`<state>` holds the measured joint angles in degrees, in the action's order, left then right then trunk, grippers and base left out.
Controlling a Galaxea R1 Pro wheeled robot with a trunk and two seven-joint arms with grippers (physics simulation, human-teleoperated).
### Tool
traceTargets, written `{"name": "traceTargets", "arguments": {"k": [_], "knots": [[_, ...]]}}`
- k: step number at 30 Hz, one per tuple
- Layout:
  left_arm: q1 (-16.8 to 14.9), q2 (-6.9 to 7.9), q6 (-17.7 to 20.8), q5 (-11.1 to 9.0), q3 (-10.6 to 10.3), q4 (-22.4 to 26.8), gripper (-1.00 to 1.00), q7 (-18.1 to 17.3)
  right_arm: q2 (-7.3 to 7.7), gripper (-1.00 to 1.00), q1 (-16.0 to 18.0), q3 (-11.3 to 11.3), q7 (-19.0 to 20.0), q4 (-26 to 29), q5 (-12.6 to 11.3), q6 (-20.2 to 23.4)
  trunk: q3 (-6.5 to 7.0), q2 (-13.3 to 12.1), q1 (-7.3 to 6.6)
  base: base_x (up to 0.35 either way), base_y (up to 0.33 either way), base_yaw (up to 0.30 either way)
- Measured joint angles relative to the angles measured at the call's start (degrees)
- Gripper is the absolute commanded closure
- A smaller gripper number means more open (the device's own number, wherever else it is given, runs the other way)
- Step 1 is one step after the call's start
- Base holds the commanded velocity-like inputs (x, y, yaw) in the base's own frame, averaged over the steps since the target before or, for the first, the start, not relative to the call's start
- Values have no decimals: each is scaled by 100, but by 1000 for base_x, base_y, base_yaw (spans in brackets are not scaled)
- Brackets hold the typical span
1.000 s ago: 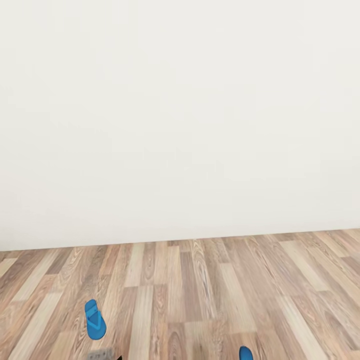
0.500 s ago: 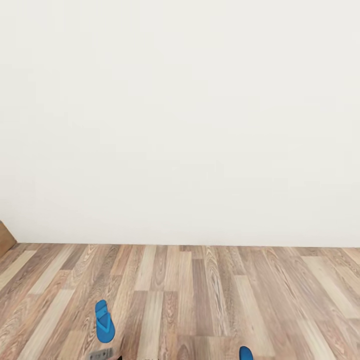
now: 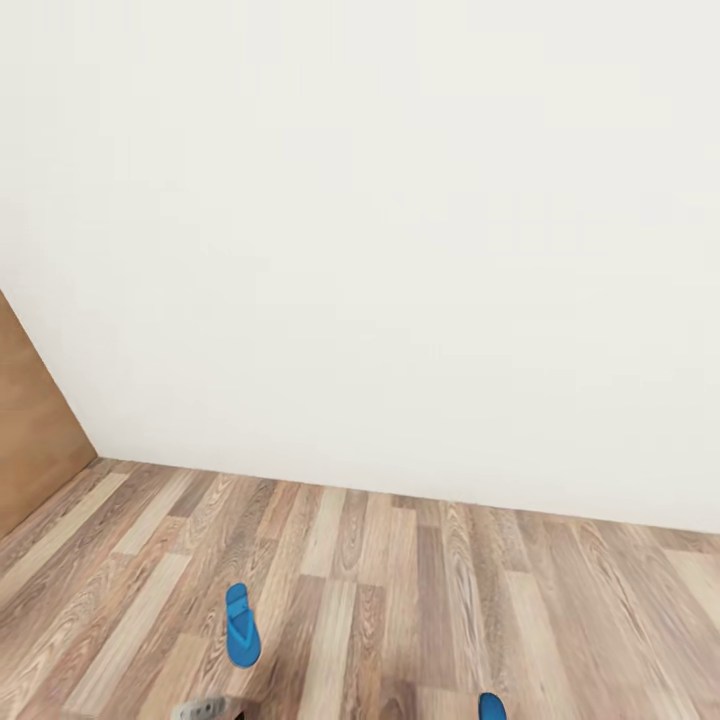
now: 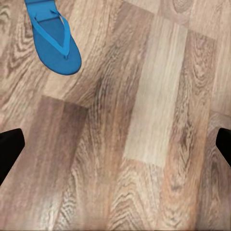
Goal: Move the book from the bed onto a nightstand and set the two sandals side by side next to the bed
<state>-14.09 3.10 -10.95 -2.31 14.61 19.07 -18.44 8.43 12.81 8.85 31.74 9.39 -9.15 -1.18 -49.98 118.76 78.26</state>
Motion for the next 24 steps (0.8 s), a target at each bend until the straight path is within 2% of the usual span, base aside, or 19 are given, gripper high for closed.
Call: {"name": "traceTargets", "arguments": {"k": [13,24], "knots": [[-1,0,3,0,0,-2,-100,2,1,100,-1,-1,6,1,0,1,0,0,-1,276,-127,38],[0,0,-1,0,0,1,-100,-1,0,100,0,1,6,-1,0,3,0,0,2,34,-13,254]]}}
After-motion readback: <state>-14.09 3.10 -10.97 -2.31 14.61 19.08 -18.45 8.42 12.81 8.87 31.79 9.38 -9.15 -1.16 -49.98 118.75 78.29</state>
